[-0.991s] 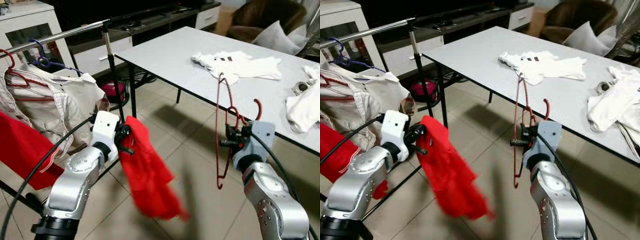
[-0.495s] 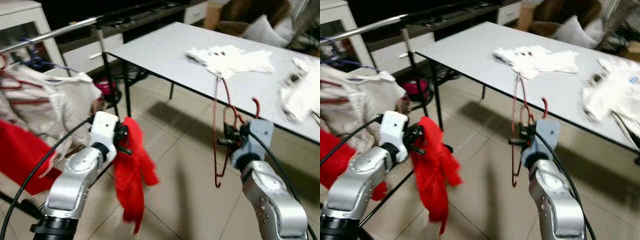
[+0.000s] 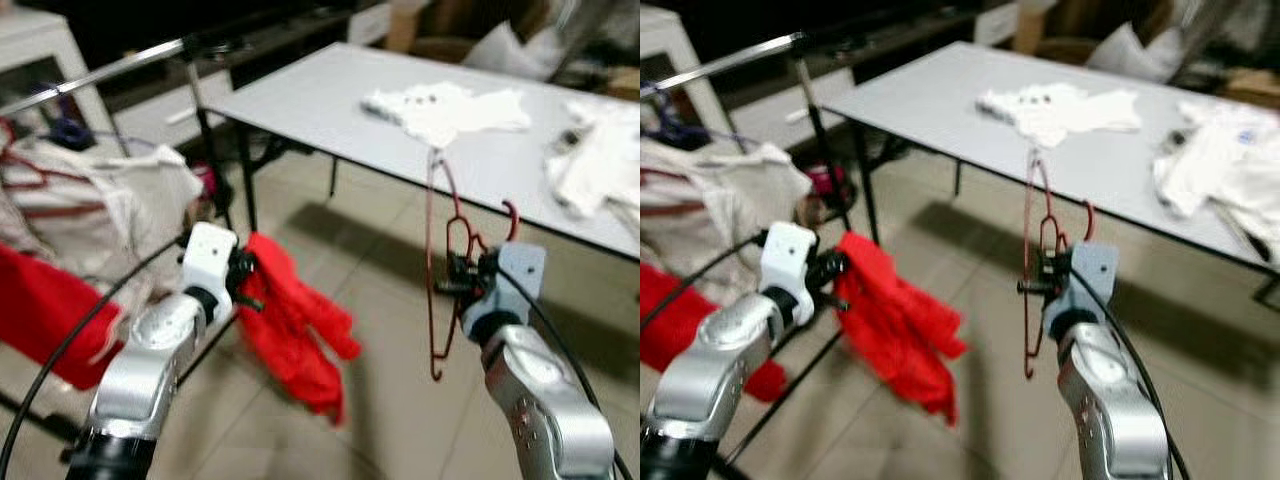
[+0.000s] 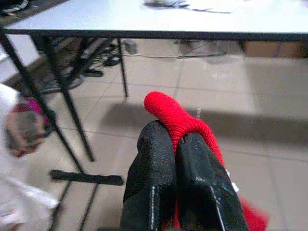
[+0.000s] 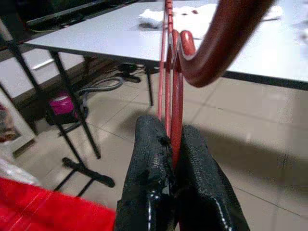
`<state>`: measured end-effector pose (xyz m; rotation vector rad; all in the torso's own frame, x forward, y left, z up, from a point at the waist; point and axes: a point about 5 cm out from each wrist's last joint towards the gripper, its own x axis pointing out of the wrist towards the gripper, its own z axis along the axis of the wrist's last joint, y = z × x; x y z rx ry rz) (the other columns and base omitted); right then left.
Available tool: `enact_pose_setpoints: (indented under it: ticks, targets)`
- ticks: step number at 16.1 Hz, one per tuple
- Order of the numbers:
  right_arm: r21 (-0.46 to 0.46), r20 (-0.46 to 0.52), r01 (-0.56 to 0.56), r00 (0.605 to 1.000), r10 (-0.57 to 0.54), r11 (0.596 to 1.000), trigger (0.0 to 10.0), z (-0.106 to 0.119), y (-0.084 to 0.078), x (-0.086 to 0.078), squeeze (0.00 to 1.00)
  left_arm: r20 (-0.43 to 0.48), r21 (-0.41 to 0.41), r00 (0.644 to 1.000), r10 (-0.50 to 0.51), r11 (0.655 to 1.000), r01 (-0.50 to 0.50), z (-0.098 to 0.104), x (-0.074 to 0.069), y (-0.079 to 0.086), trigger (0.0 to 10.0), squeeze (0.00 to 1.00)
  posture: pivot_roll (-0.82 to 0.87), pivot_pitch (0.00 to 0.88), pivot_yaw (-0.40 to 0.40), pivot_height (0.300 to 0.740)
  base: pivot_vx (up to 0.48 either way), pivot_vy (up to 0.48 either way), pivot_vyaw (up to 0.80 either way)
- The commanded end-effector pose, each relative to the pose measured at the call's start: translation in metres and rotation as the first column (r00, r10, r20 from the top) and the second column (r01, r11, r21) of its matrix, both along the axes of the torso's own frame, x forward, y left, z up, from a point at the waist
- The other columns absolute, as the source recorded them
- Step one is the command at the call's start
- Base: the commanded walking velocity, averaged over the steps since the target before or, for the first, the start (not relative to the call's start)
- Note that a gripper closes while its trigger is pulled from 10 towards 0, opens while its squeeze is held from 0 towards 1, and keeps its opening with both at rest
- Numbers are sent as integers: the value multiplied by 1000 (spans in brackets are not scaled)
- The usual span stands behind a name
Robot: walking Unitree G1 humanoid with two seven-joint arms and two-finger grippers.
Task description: Hang hanger
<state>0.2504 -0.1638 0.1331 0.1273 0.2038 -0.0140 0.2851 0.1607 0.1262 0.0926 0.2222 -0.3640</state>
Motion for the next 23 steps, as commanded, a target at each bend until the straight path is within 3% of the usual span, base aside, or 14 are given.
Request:
enact_pose_setpoints:
  ticks: [1,3,8,12,13,19,23]
  targets:
    - [-18,18,30,999,-30,999,10000,5,-8,0,0,1,-30,1000,-9,1000,9,4,2,-5,10000,0,-36,0,45,740,0,480,-800]
    - [-18,15,33,999,-32,999,10000,5,-9,-1,0,14,-11,1000,-6,1000,7,5,2,-3,10000,0,-38,0,46,740,0,480,0]
    - [-50,22,38,999,-37,998,10000,8,-13,0,0,44,9,999,25,1000,-25,7,4,-3,10000,0,-41,0,46,740,0,0,-160]
    - [-131,87,-24,996,35,991,10000,24,-19,7,0,84,-49,996,35,998,-31,14,6,-1,10000,0,-39,0,39,740,147,0,0]
    - [-107,82,-19,996,28,994,10000,24,-19,8,0,89,-56,996,23,998,-18,15,6,-3,10000,0,-36,0,33,740,349,0,0]
    - [-104,84,-31,996,40,994,10000,24,-17,6,0,110,-78,993,-51,995,60,18,4,-13,10000,0,-48,0,37,740,401,0,-769]
    - [-114,104,-64,992,76,991,10000,29,-17,6,0,134,-81,991,-20,996,31,23,10,-11,10000,0,-56,0,46,740,407,0,-600]
